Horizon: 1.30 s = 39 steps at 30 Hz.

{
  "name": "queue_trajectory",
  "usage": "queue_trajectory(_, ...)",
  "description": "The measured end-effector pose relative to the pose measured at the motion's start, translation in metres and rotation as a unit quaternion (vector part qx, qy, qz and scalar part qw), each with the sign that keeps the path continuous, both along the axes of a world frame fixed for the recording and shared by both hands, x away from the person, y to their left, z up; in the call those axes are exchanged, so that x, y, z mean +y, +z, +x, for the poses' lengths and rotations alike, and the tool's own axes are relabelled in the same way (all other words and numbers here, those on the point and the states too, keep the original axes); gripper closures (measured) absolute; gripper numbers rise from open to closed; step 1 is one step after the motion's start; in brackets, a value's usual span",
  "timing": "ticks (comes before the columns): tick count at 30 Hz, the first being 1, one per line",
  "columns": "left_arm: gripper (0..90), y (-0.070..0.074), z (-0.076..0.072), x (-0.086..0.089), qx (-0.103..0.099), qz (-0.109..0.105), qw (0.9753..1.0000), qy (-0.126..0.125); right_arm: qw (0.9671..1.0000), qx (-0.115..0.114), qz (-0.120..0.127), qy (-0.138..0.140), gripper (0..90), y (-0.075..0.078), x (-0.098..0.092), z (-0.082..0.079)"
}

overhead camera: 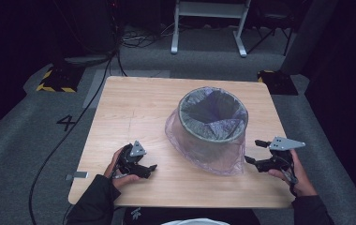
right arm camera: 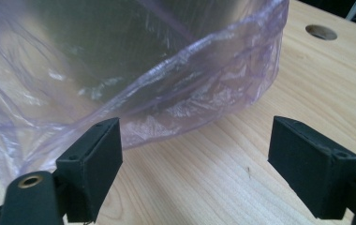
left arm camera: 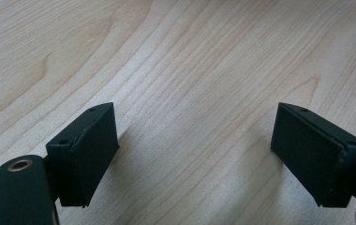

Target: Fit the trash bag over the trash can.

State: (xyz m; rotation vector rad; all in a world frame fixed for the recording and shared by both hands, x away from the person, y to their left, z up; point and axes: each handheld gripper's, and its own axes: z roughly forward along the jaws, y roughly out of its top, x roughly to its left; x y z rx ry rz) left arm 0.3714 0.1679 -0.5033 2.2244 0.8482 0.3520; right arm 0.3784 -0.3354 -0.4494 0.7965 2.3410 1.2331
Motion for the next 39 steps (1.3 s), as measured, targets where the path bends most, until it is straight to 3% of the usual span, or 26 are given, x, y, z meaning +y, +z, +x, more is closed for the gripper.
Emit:
queue_trajectory(18, 11.4, -0.001, 0.001, -0.002, 0.003, -0.002, 0.9999, 0.011, 0.9993, -0.032, 0.014, -0.011, 17.0, 0.017, 0.015, -0.005)
queue_trajectory(30, 11.3, -0.001, 0.001, -0.002, 0.003, -0.002, 0.9999, 0.011, 0.9978, -0.049, 0.044, 0.012, 17.6, 0.034, 0.027, -0.007)
queue_trajectory(39, 11.3, -0.001, 0.001, -0.002, 0.003, -0.001, 0.9999, 0.01, 0.9968, -0.06, 0.048, 0.022, 18.3, 0.041, 0.033, -0.006)
